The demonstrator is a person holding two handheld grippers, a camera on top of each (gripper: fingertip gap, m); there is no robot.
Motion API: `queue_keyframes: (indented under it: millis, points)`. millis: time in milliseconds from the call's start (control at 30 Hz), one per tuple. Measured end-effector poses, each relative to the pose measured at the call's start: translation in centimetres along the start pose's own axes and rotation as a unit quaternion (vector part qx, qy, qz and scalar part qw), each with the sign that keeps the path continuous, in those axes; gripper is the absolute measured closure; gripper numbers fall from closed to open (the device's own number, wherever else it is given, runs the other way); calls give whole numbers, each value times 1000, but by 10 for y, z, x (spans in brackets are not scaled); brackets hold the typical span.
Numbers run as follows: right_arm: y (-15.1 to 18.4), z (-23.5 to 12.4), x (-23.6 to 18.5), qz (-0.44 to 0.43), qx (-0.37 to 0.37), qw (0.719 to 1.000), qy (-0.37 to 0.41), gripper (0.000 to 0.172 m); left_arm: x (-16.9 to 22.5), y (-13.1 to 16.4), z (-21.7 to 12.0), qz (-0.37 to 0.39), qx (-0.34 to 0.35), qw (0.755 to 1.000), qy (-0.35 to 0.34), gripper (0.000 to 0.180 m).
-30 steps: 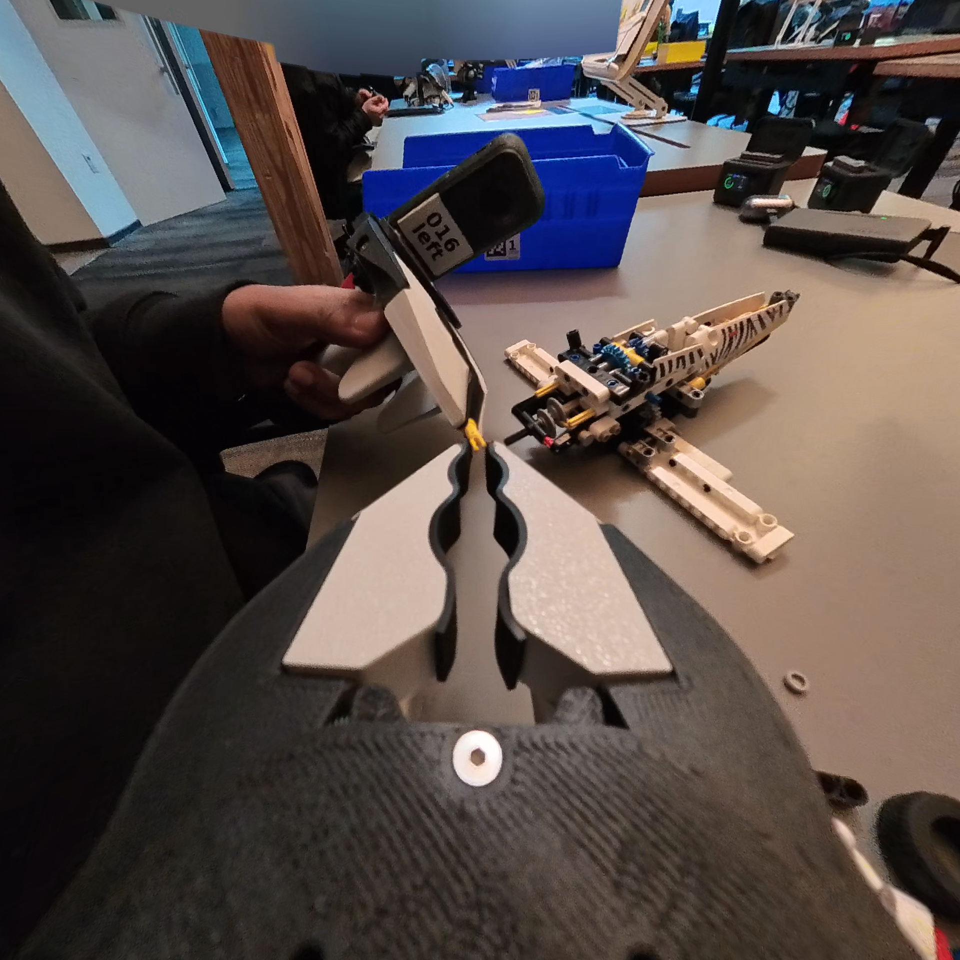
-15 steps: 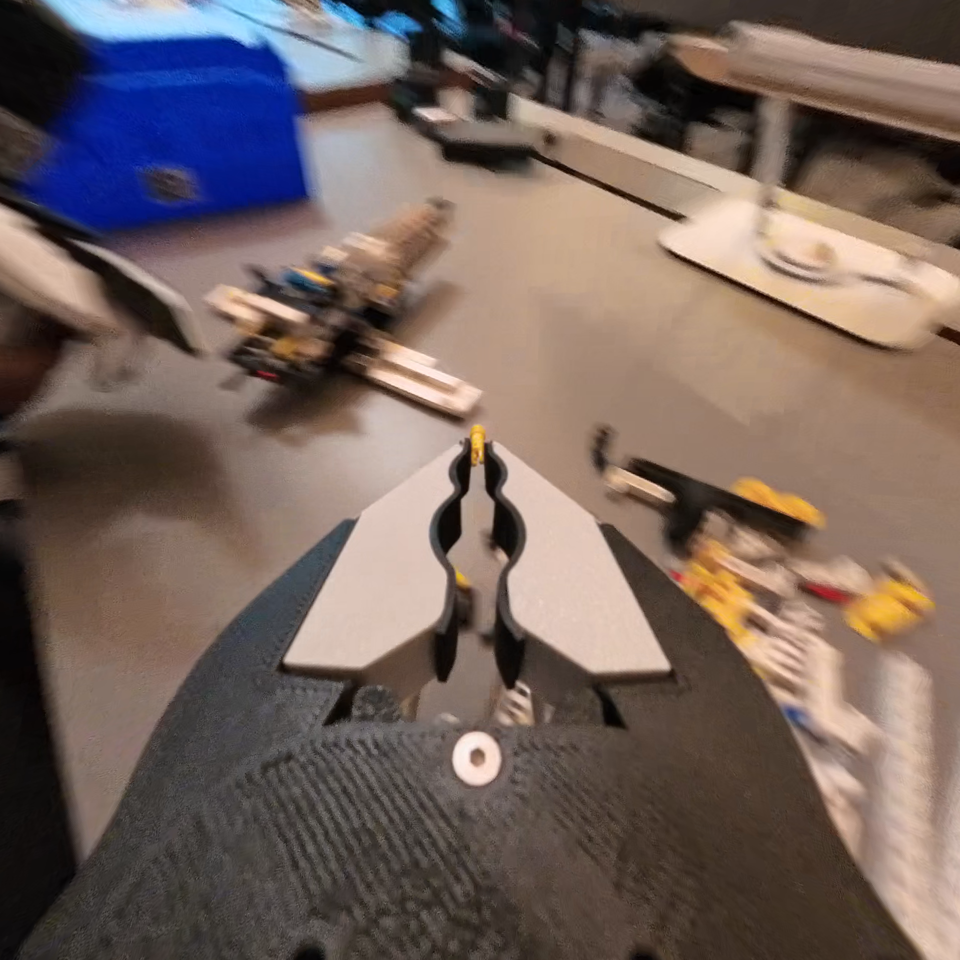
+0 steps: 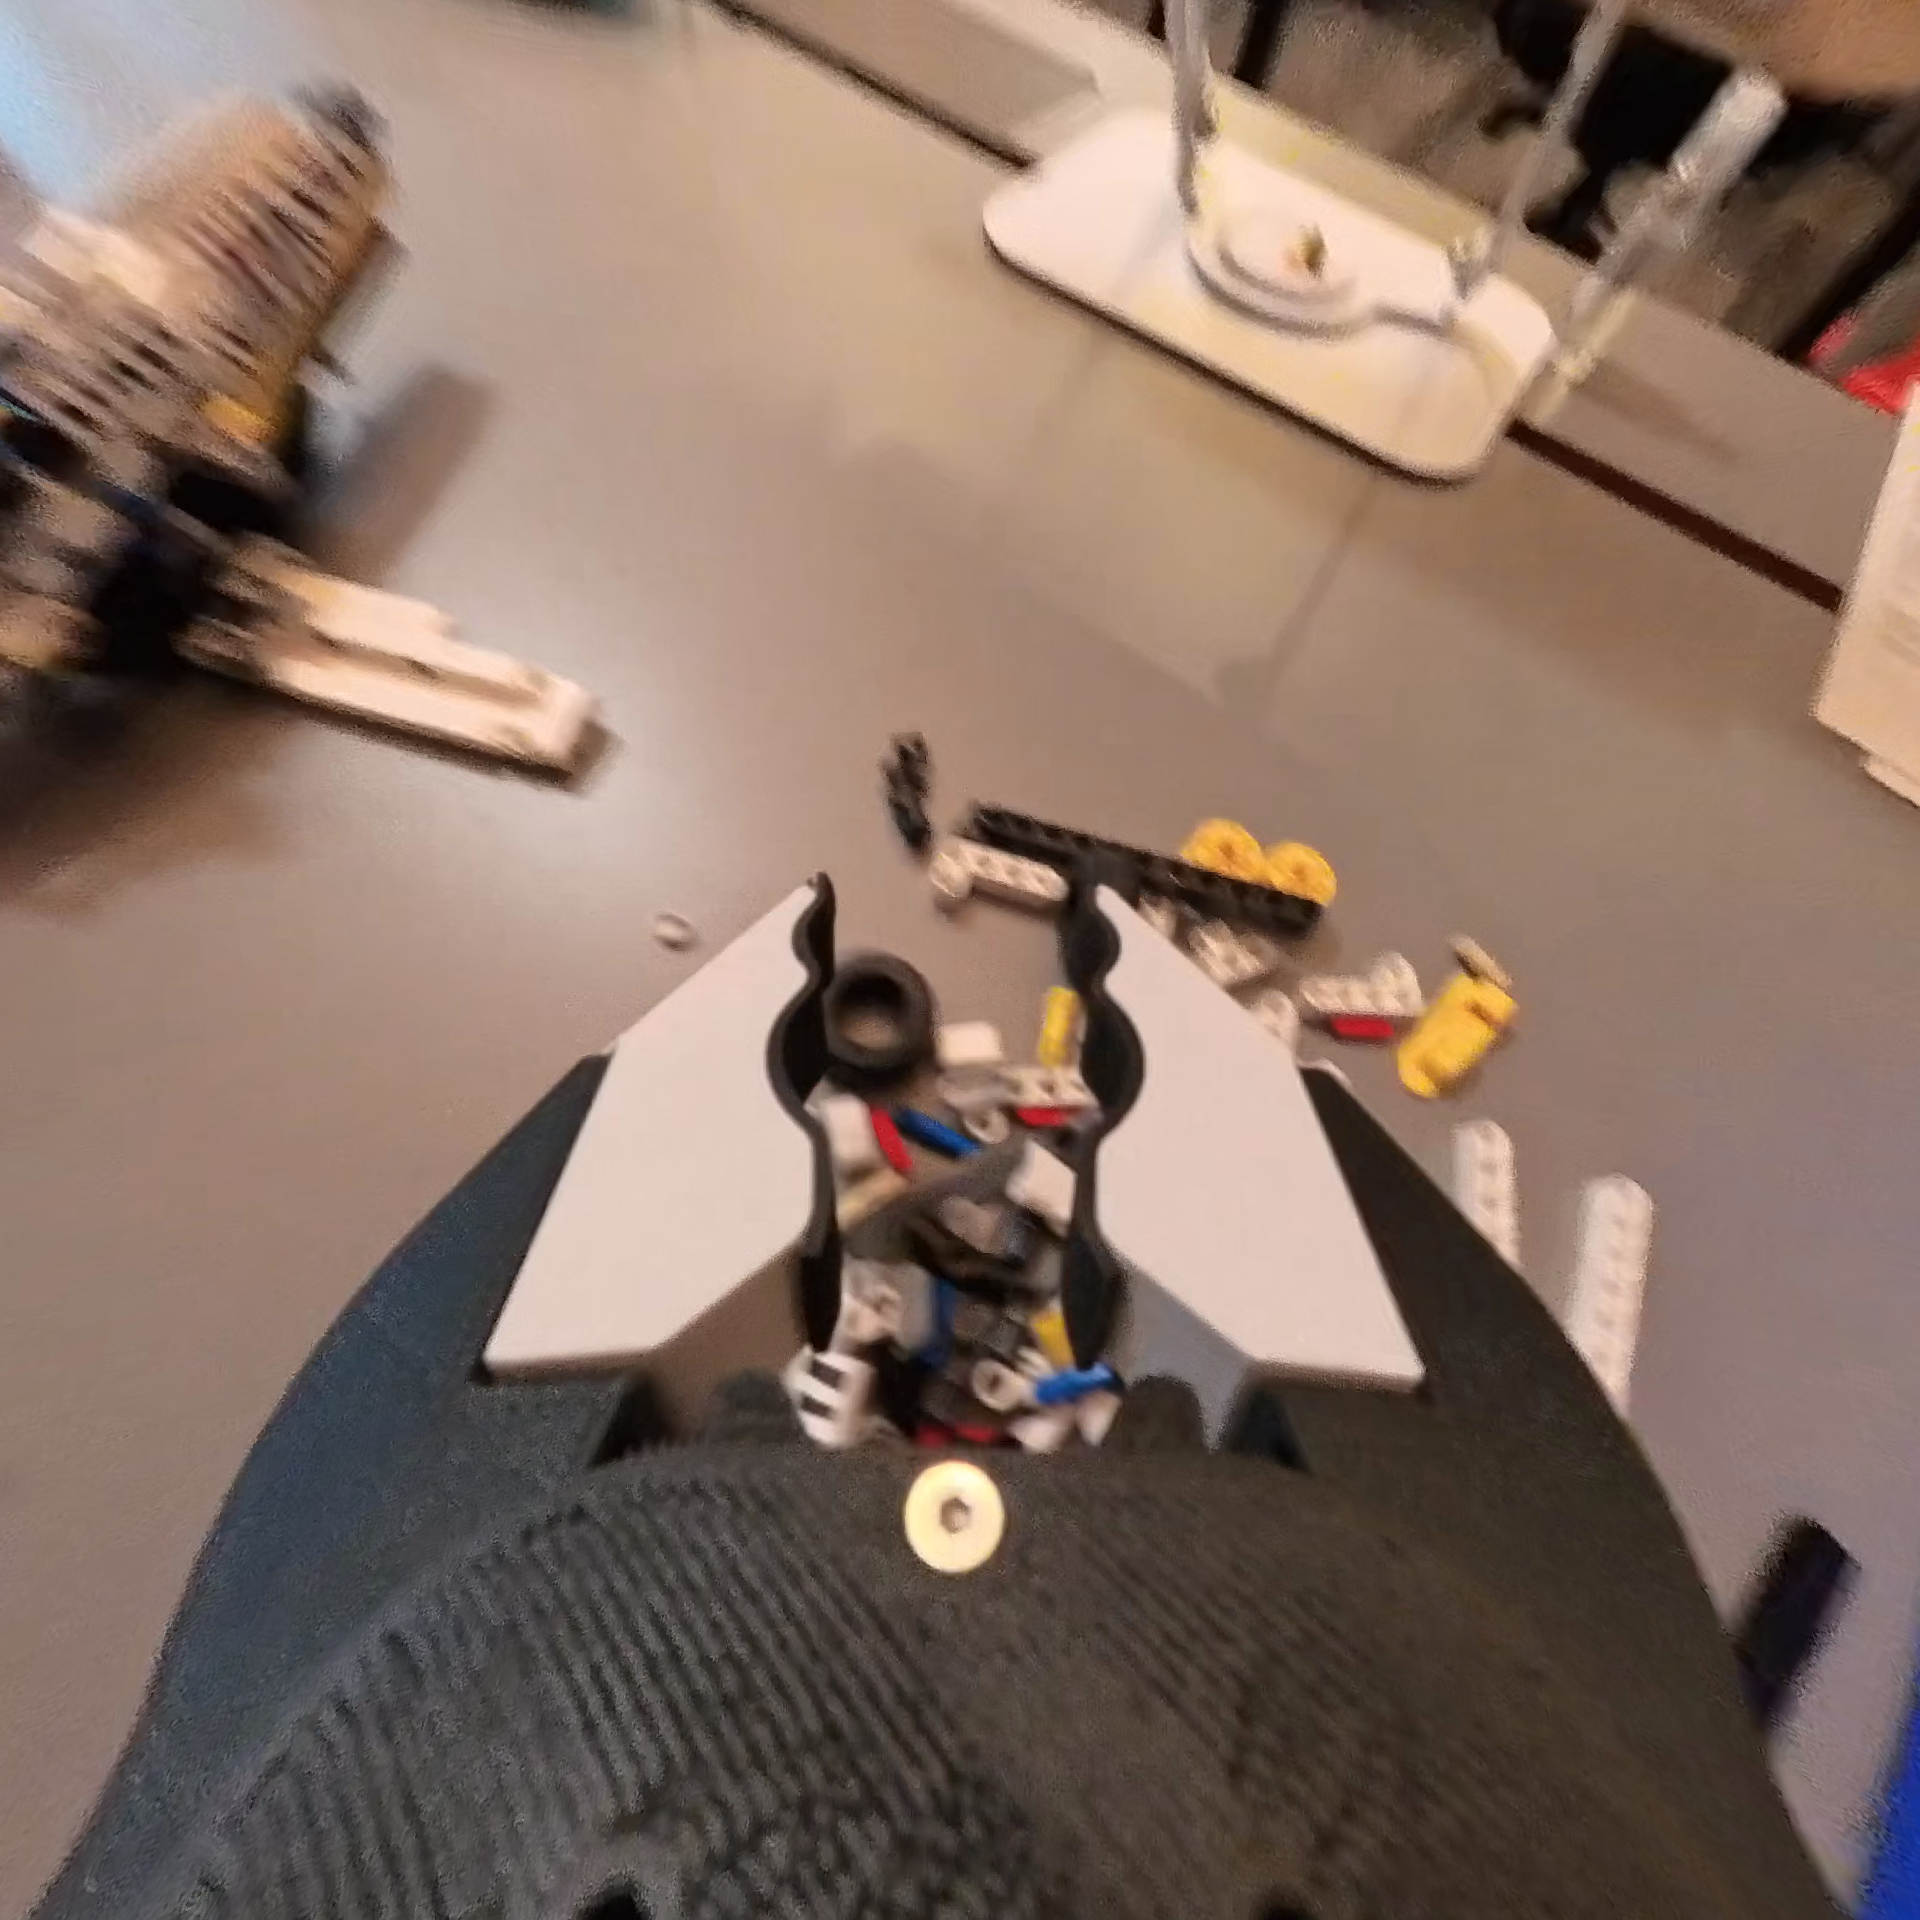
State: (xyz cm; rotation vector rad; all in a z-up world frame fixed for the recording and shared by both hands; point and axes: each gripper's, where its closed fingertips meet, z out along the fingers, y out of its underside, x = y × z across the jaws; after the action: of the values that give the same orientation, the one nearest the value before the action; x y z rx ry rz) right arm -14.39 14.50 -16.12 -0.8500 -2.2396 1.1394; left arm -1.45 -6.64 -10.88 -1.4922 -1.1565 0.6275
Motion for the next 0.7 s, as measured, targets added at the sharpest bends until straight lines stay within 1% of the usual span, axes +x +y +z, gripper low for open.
queue_keyframes:
  millis: [67, 133, 167, 200, 267, 333, 400, 467, 533, 600, 700]
  points:
    - [-25, -7, -31, 26, 61, 995, -70, 128, -8, 11, 3, -30, -19, 999, -10, 110]
    - [-44, -12, -80, 65, 107, 975, -181, 132, -12, 24, 7, -66, -46, 997, -12, 111]
    - [-47, -11, -105, 77, 108, 963, -233, 133, -12, 31, 10, -90, -60, 994, 0, 110]
    - [-43, -8, -123, 73, 95, 957, -262, 136, -12, 35, 12, -116, -69, 991, 13, 109]
    - [-31, 4, -147, 22, 62, 961, -269, 144, -14, 42, 16, -155, -79, 984, 31, 110]
    - [-22, 14, -161, -36, 40, 966, -253, 149, -16, 51, 18, -167, -96, 981, 36, 113]
    - [-19, 17, -175, -48, 22, 964, -261, 147, -15, 56, 19, -165, -105, 980, 38, 120]
    - [-25, 19, -179, -13, 24, 963, -268, 139, -12, 54, 19, -168, -99, 979, 52, 126]
    - [-38, 16, -174, 51, 51, 958, -279, 143, -7, 51, 20, -186, -89, 976, 74, 130]
    - [-47, 13, -169, 131, 63, 942, -303, 150, -4, 54, 20, -208, -94, 969, 92, 131]
    - [-38, 15, -172, 228, 6, 909, -349, 152, 1, 62, 22, -220, -108, 964, 108, 135]
